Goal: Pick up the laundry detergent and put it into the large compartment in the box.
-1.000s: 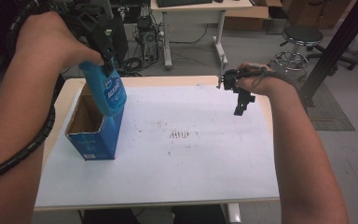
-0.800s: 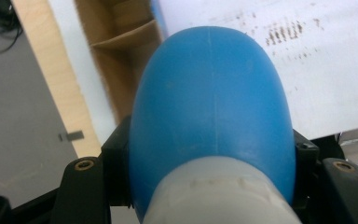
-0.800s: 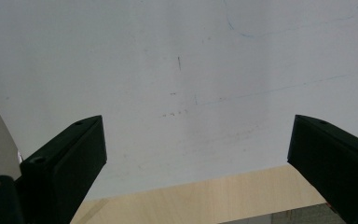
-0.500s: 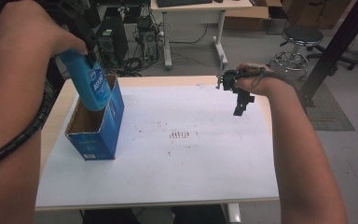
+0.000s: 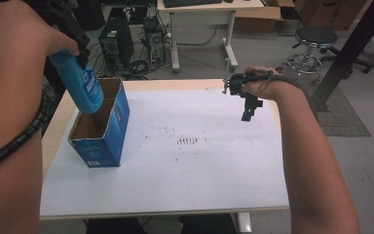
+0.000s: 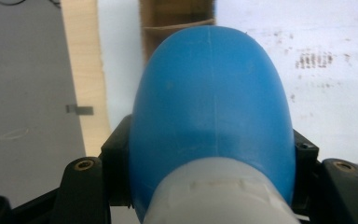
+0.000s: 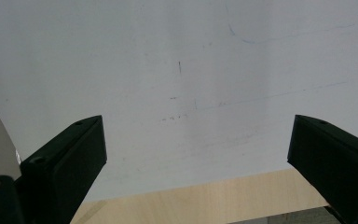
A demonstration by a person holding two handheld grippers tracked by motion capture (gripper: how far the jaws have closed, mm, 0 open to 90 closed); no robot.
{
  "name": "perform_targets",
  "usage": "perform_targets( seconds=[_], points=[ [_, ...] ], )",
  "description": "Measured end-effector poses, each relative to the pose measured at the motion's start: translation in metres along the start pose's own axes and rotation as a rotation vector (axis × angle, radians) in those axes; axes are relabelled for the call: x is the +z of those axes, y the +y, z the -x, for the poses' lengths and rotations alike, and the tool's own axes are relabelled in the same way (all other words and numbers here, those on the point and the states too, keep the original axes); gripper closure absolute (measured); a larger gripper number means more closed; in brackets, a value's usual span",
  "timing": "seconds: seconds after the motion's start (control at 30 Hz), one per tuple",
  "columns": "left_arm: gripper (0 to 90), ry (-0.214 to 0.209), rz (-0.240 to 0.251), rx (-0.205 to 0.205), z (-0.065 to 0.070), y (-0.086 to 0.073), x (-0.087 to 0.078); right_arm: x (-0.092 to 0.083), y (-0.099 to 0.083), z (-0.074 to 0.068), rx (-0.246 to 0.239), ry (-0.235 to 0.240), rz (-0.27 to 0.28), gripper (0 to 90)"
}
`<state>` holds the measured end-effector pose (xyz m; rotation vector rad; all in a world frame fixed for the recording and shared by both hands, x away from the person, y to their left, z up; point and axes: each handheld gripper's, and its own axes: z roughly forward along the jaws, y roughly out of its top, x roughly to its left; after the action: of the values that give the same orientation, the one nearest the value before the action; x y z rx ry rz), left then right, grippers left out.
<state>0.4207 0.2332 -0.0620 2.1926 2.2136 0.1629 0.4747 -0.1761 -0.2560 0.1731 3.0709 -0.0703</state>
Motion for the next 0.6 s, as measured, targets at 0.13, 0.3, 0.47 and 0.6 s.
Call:
perform_targets(
  seconds=[0.13, 0.3, 0.47, 0.6],
  points=[
    [38.1, 0.002, -0.003, -0.011, -0.008, 0.001, 0.008, -0.001, -0.002, 0.0, 0.003, -0.001, 0.0, 4.1],
    [38.1, -0.003, -0.001, -0.017, -0.014, 0.001, 0.017, -0.001, -0.003, -0.001, 0.005, -0.002, -0.002, 4.0],
    [38.1, 0.009, 0.004, -0.024, -0.018, 0.001, 0.03, -0.002, -0.001, -0.001, 0.004, -0.004, 0.003, 4.1],
    [38.1, -0.003, 0.007, -0.021, -0.02, 0.001, 0.036, -0.001, 0.0, -0.001, 0.004, -0.002, 0.002, 4.0]
  ],
)
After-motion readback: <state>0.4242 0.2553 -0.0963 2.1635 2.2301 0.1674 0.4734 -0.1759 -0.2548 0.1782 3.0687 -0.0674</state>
